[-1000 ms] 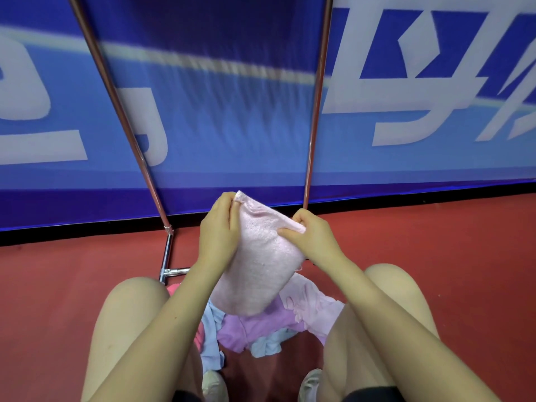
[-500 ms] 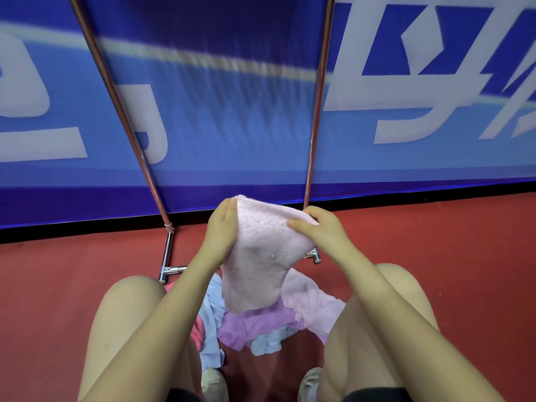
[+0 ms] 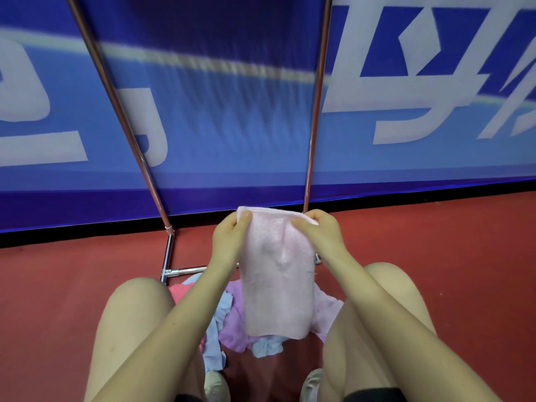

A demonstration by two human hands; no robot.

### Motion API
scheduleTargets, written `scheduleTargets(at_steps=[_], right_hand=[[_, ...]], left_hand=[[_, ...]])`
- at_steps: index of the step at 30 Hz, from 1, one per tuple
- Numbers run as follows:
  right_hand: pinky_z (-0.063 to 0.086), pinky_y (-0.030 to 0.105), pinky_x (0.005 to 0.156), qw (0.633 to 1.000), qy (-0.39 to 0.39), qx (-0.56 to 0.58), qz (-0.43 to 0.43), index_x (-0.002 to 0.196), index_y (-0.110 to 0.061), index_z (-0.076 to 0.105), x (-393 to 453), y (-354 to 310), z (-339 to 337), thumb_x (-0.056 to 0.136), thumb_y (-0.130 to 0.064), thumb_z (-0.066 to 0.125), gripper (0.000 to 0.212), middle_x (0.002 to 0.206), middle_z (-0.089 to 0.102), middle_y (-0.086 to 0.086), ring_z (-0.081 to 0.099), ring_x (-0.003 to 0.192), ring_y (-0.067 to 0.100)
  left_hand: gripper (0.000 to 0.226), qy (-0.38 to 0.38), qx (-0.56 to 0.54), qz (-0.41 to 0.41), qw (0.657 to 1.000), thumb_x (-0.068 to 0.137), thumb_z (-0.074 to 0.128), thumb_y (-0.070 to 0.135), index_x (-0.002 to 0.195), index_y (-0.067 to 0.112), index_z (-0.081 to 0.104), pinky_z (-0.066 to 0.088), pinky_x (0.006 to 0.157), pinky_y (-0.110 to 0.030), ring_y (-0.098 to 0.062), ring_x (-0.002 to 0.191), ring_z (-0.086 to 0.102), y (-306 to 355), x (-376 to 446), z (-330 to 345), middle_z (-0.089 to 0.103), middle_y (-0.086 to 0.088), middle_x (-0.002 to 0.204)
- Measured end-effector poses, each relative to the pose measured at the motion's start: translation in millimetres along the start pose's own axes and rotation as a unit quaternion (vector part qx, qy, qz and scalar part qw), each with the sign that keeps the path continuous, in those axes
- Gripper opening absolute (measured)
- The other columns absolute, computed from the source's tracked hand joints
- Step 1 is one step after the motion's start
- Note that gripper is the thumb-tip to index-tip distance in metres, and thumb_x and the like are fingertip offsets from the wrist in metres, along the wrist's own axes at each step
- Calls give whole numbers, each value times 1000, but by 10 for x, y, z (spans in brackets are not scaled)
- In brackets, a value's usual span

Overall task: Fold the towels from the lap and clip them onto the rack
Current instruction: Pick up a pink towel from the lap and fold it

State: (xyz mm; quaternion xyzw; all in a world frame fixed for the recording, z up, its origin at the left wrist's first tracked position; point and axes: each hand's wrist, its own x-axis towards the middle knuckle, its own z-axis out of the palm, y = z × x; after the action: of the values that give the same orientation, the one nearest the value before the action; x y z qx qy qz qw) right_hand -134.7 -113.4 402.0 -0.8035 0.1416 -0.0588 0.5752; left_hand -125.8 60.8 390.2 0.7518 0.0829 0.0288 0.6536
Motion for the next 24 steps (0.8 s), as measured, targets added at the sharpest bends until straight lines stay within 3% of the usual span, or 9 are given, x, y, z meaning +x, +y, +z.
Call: scheduleTargets(at_steps=[2, 5, 8, 11, 15, 17, 20, 24], right_hand=[[39, 17, 54, 999, 15, 32, 6, 73, -15, 60, -12, -18, 57, 81, -17, 66, 10, 69, 56, -6, 49, 63, 8], [40, 8, 51, 996, 24, 87, 0, 80, -15, 61, -41, -94, 171, 83, -13, 63, 4, 72, 59, -8, 53, 64, 5], [47, 11, 60, 988, 0, 151, 2, 97, -10, 61, -86, -174, 306, 85, -10, 62, 11, 84, 65, -4, 61, 74, 6], [53, 19, 72, 975, -25, 218, -16, 115, -7, 57, -116, -248, 399, 89, -10, 60, 26, 90, 67, -5, 66, 83, 9], [57, 25, 71, 950, -102, 293, -31, 120, -20, 53, -141, -339, 420, 93, 0, 44, 35, 88, 68, 1, 68, 74, 12], [55, 23, 70, 966, -127, 204, -99, 112, -26, 57, -150, -303, 436, 90, 6, 40, 42, 78, 67, -5, 66, 69, 11], [44, 13, 65, 979, -89, 29, -183, 90, -37, 61, -147, -236, 424, 87, -2, 53, 35, 65, 59, -13, 54, 61, 3], [42, 20, 72, 958, -8, -103, -267, 92, -28, 68, -55, -176, 370, 84, -19, 62, 13, 76, 58, -3, 49, 79, 13]], left_hand=[[34, 15, -21, -6, 1000, 94, 51, 29, 87, -2, 63, 40, 59, -23, -11, 70, 45, -21, -38, 69, 56, 2, 76], [29, 45, -59, -16, 997, 94, 51, 25, 86, 2, 67, 41, 52, -10, -7, 66, 49, 11, -84, 171, 60, 4, 76], [24, 34, -94, -3, 995, 98, 49, 21, 89, 13, 70, 44, 58, -6, 5, 65, 57, 50, -141, 262, 66, 8, 80], [26, 4, -102, 22, 995, 100, 46, 24, 98, 17, 71, 48, 69, -9, 8, 76, 63, 74, -178, 326, 71, 9, 90], [29, 15, -144, 17, 989, 100, 45, 24, 107, 12, 71, 52, 89, -23, -10, 100, 68, 98, -41, 283, 74, 1, 106], [28, 24, -149, -1, 989, 100, 47, 23, 102, 9, 71, 51, 89, -31, -14, 96, 68, 76, 17, 237, 74, 0, 101], [31, 33, -119, -20, 992, 98, 43, 25, 91, 10, 70, 50, 87, -35, -14, 87, 64, 62, 20, 210, 71, 0, 91], [33, 26, -90, 1, 996, 99, 40, 23, 90, 15, 70, 48, 84, -27, -10, 88, 63, 150, -2, 174, 70, 6, 90]])
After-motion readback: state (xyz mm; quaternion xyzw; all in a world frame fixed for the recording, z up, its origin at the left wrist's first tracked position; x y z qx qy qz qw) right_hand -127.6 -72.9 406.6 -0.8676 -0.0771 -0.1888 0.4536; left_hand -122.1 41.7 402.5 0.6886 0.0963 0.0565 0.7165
